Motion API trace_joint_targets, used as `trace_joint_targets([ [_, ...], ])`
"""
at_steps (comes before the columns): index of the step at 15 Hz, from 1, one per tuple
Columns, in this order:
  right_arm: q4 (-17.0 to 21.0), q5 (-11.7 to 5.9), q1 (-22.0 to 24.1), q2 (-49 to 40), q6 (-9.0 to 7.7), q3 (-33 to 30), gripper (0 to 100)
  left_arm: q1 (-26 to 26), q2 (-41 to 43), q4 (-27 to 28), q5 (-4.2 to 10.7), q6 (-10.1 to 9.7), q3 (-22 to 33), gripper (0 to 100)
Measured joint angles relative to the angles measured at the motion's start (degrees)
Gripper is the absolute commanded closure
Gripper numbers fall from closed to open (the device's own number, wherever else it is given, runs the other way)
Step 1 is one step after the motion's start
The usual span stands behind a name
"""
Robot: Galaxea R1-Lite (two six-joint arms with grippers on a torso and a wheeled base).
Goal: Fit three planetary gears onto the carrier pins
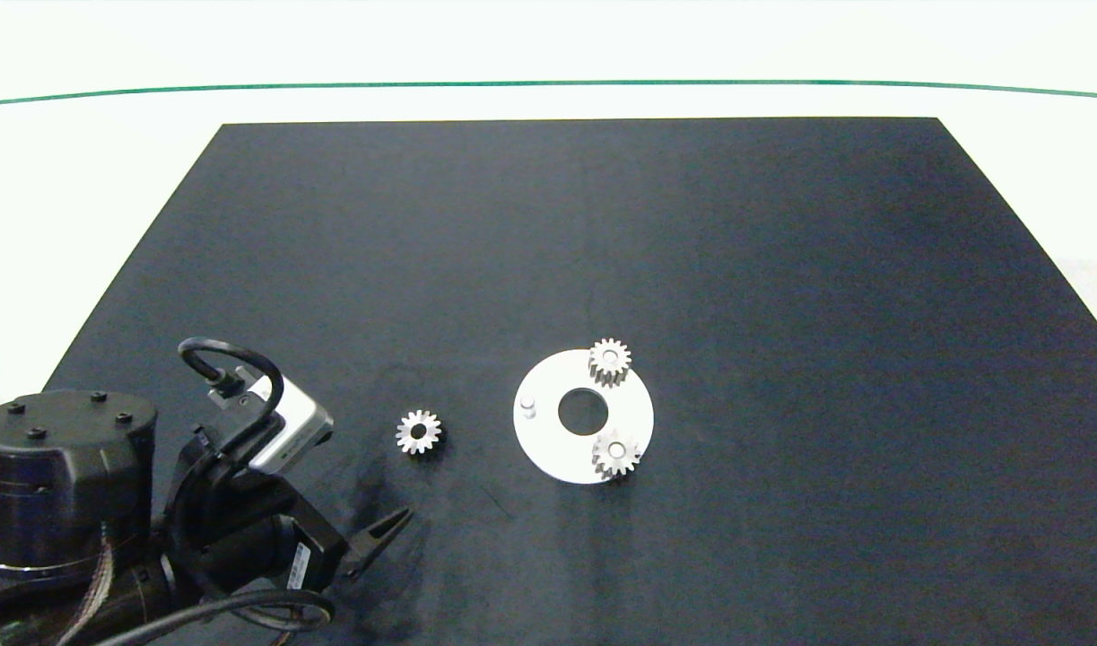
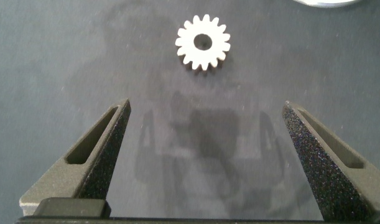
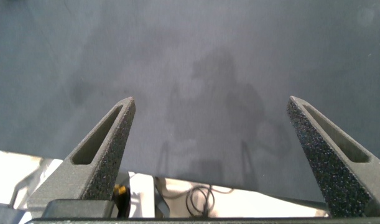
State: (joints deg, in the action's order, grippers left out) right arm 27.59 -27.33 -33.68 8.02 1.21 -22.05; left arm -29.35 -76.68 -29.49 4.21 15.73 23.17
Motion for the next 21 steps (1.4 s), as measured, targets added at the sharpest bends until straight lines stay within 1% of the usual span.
trace_joint_targets([
  [1,0.0,0.0,-0.1,0.4,0.0,0.3,0,-0.2,-0.9,-0.1,0.09,-0.1,0.8,0],
  [3,0.0,-0.01,-0.2,0.8,0.02,0.5,0,-0.3,-3.2,-0.9,1.63,-0.27,3.2,0],
  [5,0.0,-0.04,-0.2,1.0,0.02,0.6,0,-0.7,-5.3,-2.0,2.13,-0.4,4.7,0],
  [9,-0.1,-0.01,-0.1,1.1,0.02,0.5,0,-1.0,-9.4,-5.4,2.21,-0.49,5.7,0],
  [14,0.0,-0.04,-0.2,1.2,0.02,0.5,0,-1.0,-12.4,-6.3,2.16,-1.34,5.9,0],
  [17,0.0,-0.01,-0.2,1.2,0.0,0.3,0,-0.9,-13.2,-7.8,2.16,-1.34,6.1,6],
  [21,-0.1,-0.04,-0.1,1.2,0.02,0.3,0,-0.6,-13.9,-8.2,2.16,-1.38,5.9,15],
])
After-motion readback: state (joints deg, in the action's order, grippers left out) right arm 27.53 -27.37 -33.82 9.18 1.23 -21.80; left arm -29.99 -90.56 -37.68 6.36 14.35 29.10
